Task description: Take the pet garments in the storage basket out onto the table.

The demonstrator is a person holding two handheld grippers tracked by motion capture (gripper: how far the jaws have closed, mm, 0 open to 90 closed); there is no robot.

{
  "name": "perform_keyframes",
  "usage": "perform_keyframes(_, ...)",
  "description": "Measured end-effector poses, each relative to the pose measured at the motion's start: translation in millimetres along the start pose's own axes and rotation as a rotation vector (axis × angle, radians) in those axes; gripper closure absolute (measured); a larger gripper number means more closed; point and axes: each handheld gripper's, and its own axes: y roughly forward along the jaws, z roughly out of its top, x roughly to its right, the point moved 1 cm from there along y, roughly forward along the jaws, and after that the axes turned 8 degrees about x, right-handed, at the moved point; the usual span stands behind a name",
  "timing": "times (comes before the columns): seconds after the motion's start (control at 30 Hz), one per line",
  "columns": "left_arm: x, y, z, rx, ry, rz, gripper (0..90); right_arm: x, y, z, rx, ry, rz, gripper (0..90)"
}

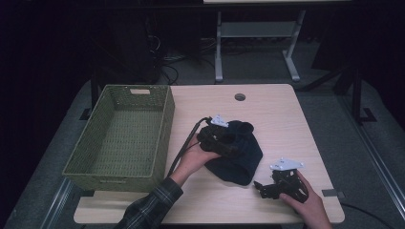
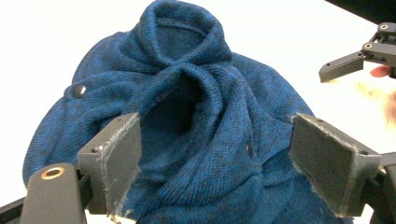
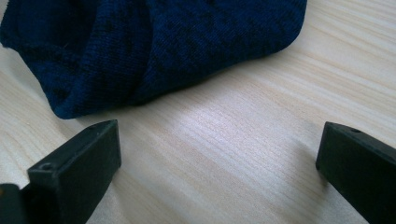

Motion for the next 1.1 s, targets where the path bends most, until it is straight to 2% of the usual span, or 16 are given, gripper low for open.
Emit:
perform_keyframes(0.27,-3.5,-13.6,-0.6,0.007,0.009,0.008,16.8,-0.1,0.0,-0.1,0.001,0.0,-0.001,0.0)
perform_keyframes(0.33,-2.0,-16.1,-1.2,0.017,-0.001,0.012,16.8,-0.1,0.0,-0.1,0.001,0.0,-0.001,0.0)
perform_keyframes(0.37,-2.4,-18.0,-1.6,0.008,0.009,0.01,16.8,-0.1,-0.1,-0.1,0.001,0.0,-0.001,0.0)
perform_keyframes(0.6,-0.2,-30.3,-8.1,0.01,0.011,0.02,16.8,-0.2,-0.2,-0.2,0.001,0.0,-0.001,0.0)
perform_keyframes(0.7,2.4,-33.6,-11.9,0.011,0.004,0.022,16.8,-0.2,-0.2,-0.2,0.0,0.0,-0.001,0.0)
perform_keyframes(1.0,9.6,-47.6,-20.6,0.019,0.021,0.033,16.8,-0.2,-0.3,-0.2,0.0,0.0,-0.001,0.0)
perform_keyframes(1.1,11.6,-52.3,-24.1,0.027,0.011,0.034,16.8,-0.3,-0.2,-0.3,0.001,0.001,-0.001,0.0)
